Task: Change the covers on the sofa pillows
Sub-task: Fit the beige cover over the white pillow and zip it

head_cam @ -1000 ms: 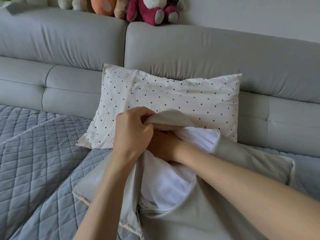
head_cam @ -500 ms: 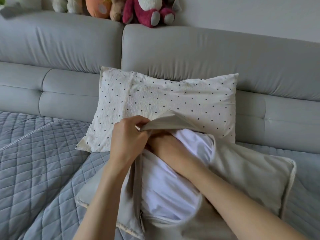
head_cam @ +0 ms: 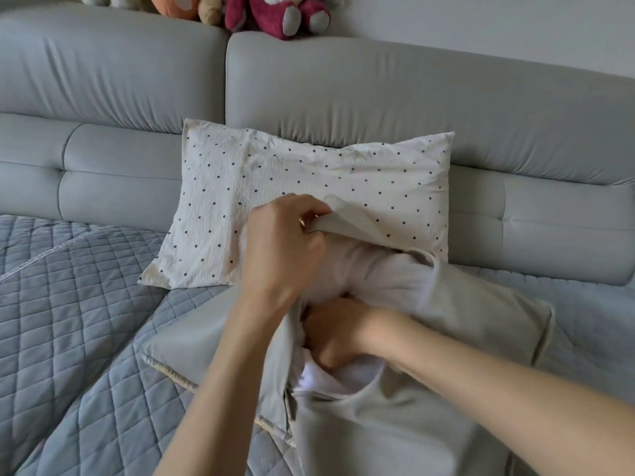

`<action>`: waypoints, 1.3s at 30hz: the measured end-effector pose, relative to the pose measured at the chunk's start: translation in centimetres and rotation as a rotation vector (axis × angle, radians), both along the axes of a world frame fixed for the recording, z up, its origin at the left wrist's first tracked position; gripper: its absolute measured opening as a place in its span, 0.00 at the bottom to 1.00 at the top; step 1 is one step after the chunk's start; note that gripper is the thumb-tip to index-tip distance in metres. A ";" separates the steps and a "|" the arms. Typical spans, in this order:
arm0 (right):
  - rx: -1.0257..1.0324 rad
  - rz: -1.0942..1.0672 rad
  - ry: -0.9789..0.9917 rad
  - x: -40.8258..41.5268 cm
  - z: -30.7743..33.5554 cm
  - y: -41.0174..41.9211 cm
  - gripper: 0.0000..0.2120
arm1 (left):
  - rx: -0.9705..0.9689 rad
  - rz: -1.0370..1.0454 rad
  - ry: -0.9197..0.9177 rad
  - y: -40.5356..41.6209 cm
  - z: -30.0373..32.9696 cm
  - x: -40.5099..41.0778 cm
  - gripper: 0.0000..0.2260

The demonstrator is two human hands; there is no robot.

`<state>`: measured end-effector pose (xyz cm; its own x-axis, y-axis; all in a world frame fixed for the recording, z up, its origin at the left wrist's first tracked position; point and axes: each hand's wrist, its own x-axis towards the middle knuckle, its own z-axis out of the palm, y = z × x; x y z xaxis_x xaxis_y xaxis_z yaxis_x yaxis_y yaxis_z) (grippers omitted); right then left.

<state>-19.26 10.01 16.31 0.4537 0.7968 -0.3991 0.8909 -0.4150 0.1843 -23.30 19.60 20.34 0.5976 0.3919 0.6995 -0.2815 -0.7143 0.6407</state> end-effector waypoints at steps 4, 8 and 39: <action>0.016 -0.062 -0.056 1.0 -2.1 0.9 0.28 | 0.076 0.094 0.055 0.2 -0.6 0.6 0.14; 0.747 0.013 -0.211 -1.0 -2.2 -1.3 0.27 | 0.036 0.167 0.185 2.0 -1.6 0.4 0.16; 1.198 -0.536 0.293 -0.7 4.0 -7.5 0.09 | 0.077 -0.078 0.848 -1.9 -1.0 -1.6 0.05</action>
